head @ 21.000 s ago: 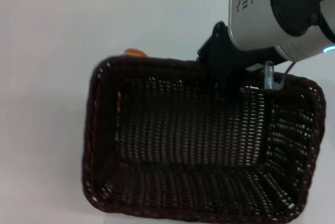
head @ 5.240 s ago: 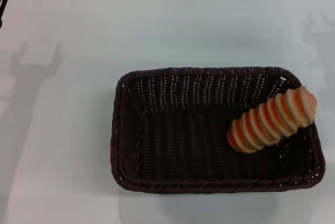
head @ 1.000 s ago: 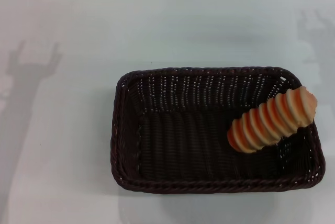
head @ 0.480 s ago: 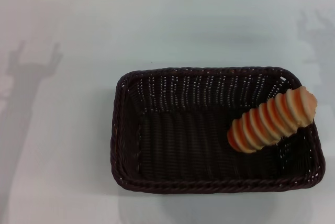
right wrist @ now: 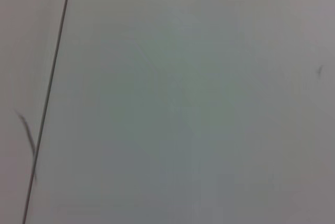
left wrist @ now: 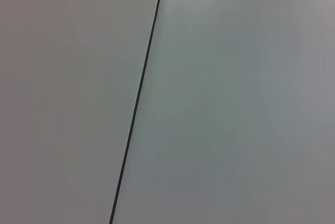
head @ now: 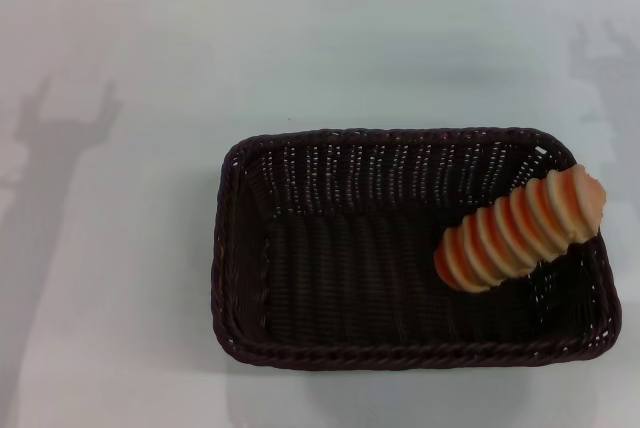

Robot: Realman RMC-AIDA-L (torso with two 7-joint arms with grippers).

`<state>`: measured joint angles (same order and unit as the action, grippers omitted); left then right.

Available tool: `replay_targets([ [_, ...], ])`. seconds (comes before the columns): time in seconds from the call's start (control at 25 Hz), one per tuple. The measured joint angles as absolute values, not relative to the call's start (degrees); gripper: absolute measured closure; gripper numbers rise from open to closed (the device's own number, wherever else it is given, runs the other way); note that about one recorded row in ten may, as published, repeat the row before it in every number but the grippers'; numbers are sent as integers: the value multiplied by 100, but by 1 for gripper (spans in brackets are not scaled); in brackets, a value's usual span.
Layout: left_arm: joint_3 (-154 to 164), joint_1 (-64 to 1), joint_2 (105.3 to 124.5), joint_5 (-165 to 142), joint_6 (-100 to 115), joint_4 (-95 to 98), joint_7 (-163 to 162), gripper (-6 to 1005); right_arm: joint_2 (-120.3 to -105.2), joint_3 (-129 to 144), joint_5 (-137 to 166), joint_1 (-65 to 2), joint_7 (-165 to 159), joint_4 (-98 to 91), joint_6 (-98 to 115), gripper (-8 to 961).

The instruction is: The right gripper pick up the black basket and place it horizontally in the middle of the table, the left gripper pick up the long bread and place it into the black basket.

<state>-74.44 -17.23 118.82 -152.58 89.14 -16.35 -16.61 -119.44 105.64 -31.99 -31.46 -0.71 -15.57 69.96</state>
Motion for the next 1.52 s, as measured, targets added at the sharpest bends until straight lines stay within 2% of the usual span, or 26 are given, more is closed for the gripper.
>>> replay_targets([
  [1.52,-7444,-1873,11882,-15249,8857,-1584,-1661,131,-11935,10548,-3199,-3245,-52,-1502,6996,635],
])
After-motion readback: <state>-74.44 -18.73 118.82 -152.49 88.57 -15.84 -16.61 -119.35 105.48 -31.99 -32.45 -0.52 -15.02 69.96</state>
